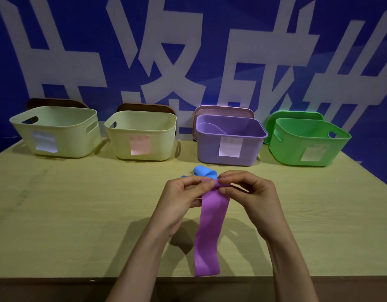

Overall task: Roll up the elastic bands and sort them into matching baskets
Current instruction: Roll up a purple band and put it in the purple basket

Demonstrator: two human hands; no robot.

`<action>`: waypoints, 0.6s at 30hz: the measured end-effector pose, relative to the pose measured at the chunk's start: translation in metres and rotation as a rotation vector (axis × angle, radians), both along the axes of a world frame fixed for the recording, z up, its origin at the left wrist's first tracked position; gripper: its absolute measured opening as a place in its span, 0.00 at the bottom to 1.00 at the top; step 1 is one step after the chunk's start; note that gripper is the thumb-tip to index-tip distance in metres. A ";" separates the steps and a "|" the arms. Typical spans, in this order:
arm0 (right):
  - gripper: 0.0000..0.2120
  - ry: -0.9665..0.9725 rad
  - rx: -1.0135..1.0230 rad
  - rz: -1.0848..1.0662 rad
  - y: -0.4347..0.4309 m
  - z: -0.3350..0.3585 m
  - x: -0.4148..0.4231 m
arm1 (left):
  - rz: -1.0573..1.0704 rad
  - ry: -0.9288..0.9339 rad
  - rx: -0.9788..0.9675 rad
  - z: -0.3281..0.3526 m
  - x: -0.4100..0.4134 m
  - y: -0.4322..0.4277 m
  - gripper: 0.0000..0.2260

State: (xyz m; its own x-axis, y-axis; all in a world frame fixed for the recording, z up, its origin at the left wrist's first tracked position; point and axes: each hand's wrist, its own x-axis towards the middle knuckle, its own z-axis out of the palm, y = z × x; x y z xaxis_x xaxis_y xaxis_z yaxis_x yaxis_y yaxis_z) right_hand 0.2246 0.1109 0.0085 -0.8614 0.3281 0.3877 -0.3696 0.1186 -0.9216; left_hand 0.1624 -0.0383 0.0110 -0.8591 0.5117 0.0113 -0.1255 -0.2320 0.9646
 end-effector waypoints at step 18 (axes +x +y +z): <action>0.07 -0.146 -0.274 0.076 -0.009 0.000 0.000 | -0.045 0.063 0.024 -0.003 -0.001 -0.003 0.16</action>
State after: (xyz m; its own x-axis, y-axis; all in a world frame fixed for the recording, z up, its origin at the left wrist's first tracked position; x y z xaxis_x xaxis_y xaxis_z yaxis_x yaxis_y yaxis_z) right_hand 0.2247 0.1017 0.0081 -0.9275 0.3359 0.1644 -0.2295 -0.1641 -0.9594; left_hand 0.1614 -0.0412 0.0078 -0.8324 0.5487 0.0779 -0.0752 -0.2511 0.9650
